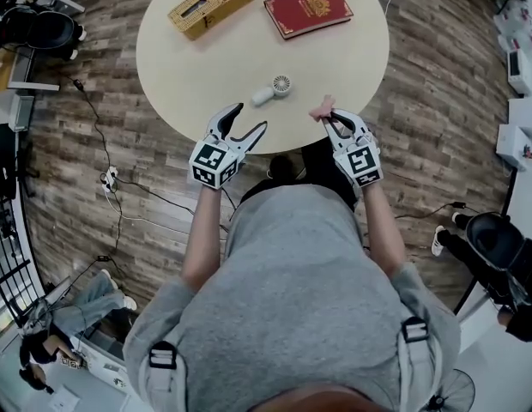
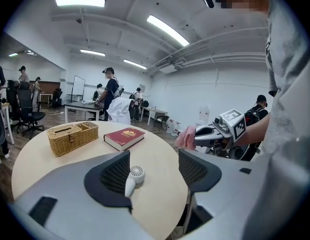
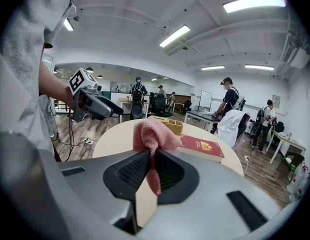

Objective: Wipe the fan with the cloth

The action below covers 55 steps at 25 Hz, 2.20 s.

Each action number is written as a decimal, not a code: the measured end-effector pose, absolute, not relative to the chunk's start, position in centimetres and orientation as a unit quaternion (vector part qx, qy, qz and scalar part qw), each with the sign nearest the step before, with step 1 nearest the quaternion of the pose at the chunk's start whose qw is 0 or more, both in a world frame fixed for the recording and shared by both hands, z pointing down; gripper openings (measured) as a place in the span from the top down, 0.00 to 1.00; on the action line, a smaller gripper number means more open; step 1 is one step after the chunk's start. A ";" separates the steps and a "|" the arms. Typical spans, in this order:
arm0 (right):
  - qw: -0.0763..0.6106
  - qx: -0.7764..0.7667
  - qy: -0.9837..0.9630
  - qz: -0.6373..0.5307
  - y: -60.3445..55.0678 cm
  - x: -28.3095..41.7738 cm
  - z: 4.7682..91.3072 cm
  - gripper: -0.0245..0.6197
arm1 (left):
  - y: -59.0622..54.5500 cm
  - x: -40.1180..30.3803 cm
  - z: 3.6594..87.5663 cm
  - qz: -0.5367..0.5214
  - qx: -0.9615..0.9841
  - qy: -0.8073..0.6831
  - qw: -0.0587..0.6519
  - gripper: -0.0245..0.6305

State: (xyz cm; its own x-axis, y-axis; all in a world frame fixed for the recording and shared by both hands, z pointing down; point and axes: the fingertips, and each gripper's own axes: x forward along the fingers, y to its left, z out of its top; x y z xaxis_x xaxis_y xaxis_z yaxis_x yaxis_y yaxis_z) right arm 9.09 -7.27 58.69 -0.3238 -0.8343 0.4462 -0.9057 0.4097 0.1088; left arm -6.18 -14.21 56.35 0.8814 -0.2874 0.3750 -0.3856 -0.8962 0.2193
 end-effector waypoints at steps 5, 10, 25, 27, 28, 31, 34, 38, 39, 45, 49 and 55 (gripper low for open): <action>0.215 0.528 -0.817 0.089 -9.6 10.4 58.9 0.90 | -16.1 -4.2 57.3 0.181 0.955 -0.178 0.153 0.49; 0.219 0.510 -0.825 0.104 -11.7 11.7 60.2 0.90 | -17.9 -2.3 59.4 0.202 0.948 -0.177 0.169 0.48; 0.230 0.477 -0.835 0.149 -15.2 14.1 64.6 0.90 | -21.0 3.3 68.9 0.332 0.927 -0.115 0.129 0.43; 0.233 0.472 -0.837 0.148 -15.5 14.2 64.8 0.90 | -21.2 3.8 69.9 0.332 0.927 -0.115 0.135 0.42; 0.235 0.470 -0.838 0.146 -15.6 14.3 64.8 0.90 | -21.3 4.0 70.4 0.336 0.925 -0.114 0.135 0.41; 0.237 0.466 -0.840 0.144 -16.0 14.4 64.6 0.90 | -21.6 4.2 72.7 0.360 0.918 -0.111 0.128 0.40; 0.239 0.464 -0.840 0.149 -16.3 14.9 64.8 0.90 | -22.0 4.6 74.9 0.390 0.908 -0.105 0.111 0.38; 0.245 0.456 -0.841 0.159 -16.1 15.6 65.5 0.90 | -22.1 5.3 76.9 0.423 0.898 -0.084 0.087 0.37; 0.246 0.454 -0.841 0.161 -16.1 15.7 65.7 0.90 | -22.2 5.5 77.3 0.428 0.896 -0.080 0.084 0.37; 0.246 0.441 -0.846 0.168 -16.8 15.3 66.3 0.90 | -22.3 6.3 79.6 0.446 0.889 -0.062 0.086 0.37; 0.241 0.434 -0.852 0.169 -17.5 14.8 66.2 0.90 | -22.3 6.6 80.6 0.450 0.886 -0.060 0.096 0.37; 0.244 0.426 -0.853 0.175 -17.7 14.4 66.5 0.90 | -22.6 6.4 80.6 0.428 0.897 -0.070 0.083 0.37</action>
